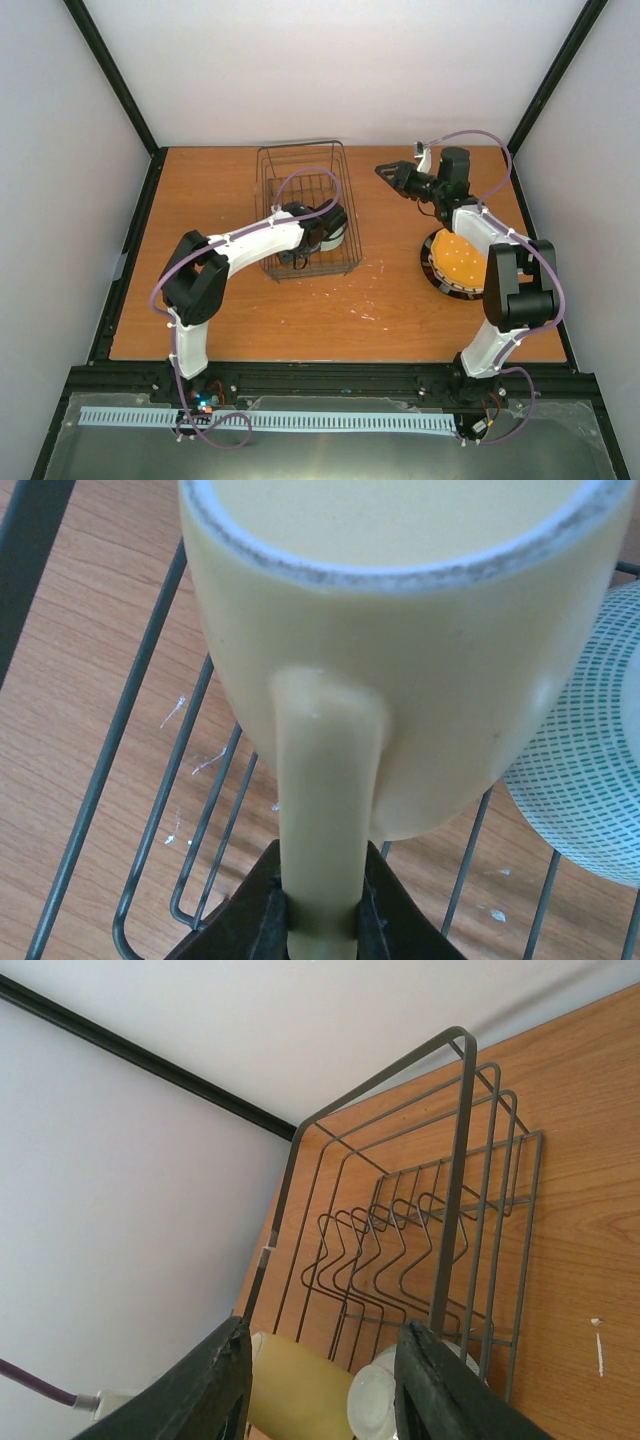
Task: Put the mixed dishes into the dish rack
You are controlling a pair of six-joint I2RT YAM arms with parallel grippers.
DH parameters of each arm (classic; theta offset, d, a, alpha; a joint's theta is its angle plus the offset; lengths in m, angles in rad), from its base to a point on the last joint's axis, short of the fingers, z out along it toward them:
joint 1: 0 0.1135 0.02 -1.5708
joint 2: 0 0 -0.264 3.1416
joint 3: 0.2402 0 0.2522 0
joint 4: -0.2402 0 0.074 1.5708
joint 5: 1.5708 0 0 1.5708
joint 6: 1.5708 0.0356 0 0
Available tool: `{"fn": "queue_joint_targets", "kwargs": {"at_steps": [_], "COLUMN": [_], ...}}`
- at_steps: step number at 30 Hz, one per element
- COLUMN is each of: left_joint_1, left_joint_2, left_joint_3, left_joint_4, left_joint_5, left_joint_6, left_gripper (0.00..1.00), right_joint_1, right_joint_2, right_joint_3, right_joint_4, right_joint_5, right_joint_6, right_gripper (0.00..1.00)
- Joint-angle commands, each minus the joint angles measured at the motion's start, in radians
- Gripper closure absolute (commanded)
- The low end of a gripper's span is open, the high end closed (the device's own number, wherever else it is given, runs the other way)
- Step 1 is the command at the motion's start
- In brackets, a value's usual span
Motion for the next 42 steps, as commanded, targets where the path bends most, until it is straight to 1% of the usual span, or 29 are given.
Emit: {"fn": "queue_joint_targets", "kwargs": {"at_steps": [1,3,8,18,21,23,24,26,27,31,33,35,36,39,42], "left_joint_1": [-0.013,-0.012,-0.013,-0.013,-0.013,-0.013,-0.012,-0.013,-0.012,-0.015,-0.019,-0.024,-0.026,-0.03,-0.03], "left_joint_2": [0.005,0.007,0.007,0.0,-0.006,-0.013,-0.017,-0.028,-0.034,-0.057,-0.065,-0.072,-0.075,-0.085,-0.107], "left_joint_3": [-0.01,-0.018,-0.028,-0.031,-0.037,-0.042,-0.041,-0.031,-0.023,0.039,0.093,0.15,0.179,0.269,0.367], "left_joint_4": [0.011,0.015,0.016,-0.001,-0.004,-0.006,-0.007,-0.019,-0.03,-0.089,-0.123,-0.146,-0.153,-0.144,-0.09], "left_joint_5": [0.012,0.029,0.074,0.163,0.19,0.201,0.204,0.205,0.202,0.17,0.134,0.097,0.078,0.019,-0.052], "left_joint_6": [-0.004,-0.002,0.008,0.025,0.028,0.03,0.031,0.03,0.028,0.024,0.024,0.036,0.047,0.11,0.232], "left_gripper": [0.99,0.99,0.94,0.74,0.72,0.67,0.64,0.45,0.39,0.2,0.14,0.04,0.01,0.0,0.0], "right_joint_1": [-0.015,-0.017,-0.017,-0.02,-0.022,-0.022,-0.022,-0.021,-0.022,-0.022,-0.022,-0.021,-0.023,-0.028,-0.042], "right_joint_2": [-0.016,-0.019,-0.026,-0.018,-0.024,-0.029,-0.033,-0.04,-0.044,-0.054,-0.056,-0.055,-0.056,-0.059,-0.07], "right_joint_3": [-0.012,-0.018,-0.032,-0.017,-0.018,-0.026,-0.029,-0.037,-0.039,-0.043,-0.036,-0.023,-0.015,0.018,0.064], "right_joint_4": [0.007,0.002,0.001,-0.006,-0.01,-0.011,-0.01,-0.012,-0.014,-0.022,-0.031,-0.054,-0.067,-0.119,-0.21], "right_joint_5": [-0.006,-0.003,-0.003,-0.001,0.0,0.001,0.001,0.003,0.004,0.006,0.007,0.013,0.016,0.034,0.078], "right_joint_6": [-0.019,-0.024,-0.025,-0.031,-0.033,-0.034,-0.035,-0.037,-0.039,-0.04,-0.045,-0.062,-0.07,-0.101,-0.151], "right_gripper": [0.61,0.61,0.61,0.6,0.6,0.6,0.6,0.6,0.6,0.6,0.6,0.6,0.6,0.6,0.6]}}
